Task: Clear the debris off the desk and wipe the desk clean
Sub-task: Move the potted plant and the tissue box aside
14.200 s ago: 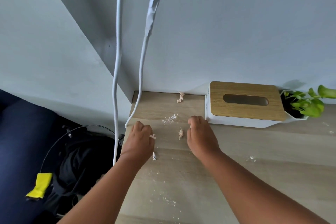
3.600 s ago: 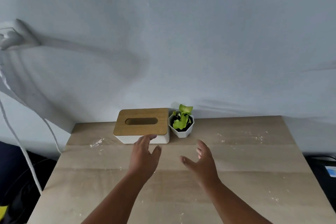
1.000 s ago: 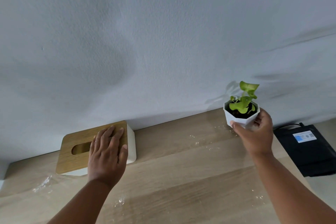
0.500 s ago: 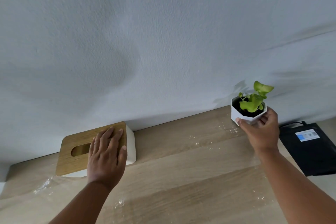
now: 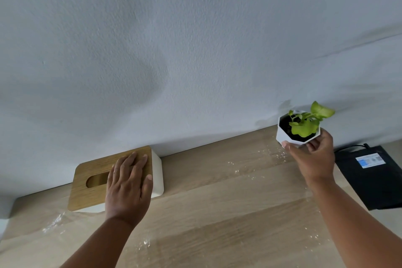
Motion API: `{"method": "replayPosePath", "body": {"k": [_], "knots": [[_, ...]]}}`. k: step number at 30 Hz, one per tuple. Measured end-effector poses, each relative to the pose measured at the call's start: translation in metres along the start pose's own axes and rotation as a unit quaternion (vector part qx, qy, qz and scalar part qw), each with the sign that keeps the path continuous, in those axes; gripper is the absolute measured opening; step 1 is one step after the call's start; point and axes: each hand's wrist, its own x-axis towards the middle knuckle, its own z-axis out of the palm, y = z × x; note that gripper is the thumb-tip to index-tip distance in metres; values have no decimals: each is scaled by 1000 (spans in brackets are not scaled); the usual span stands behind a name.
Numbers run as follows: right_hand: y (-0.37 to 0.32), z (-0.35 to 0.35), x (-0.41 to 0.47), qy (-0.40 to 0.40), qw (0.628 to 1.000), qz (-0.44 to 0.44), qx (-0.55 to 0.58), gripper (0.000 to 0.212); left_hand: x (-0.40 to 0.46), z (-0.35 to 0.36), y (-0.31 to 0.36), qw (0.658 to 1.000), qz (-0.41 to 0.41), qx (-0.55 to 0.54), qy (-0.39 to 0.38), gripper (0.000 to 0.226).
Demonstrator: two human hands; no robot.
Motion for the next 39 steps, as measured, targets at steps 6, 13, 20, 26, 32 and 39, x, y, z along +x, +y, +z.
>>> {"method": "replayPosePath", "body": {"k": [6, 13, 20, 26, 32, 39], "knots": [[-3, -7, -13, 13, 999, 14, 30, 118, 0, 0, -1, 1000, -1, -6, -3, 57], [-7, -17, -57, 21, 999, 33, 32, 114, 2, -4, -1, 999, -16, -25, -24, 59], [-22, 2, -105, 13, 998, 47, 41, 117, 6, -19, -4, 988, -40, -122, -83, 72], [-42, 34, -153, 4, 998, 51, 21, 110, 7, -39, -16, 934, -96, -332, -92, 35], [-65, 81, -193, -50, 997, 59, -2, 94, 3, -66, -51, 884, -160, -440, -7, 30], [-88, 156, -225, -137, 989, 54, -22, 96, -25, -81, -120, 889, -206, -402, 77, 56]]}}
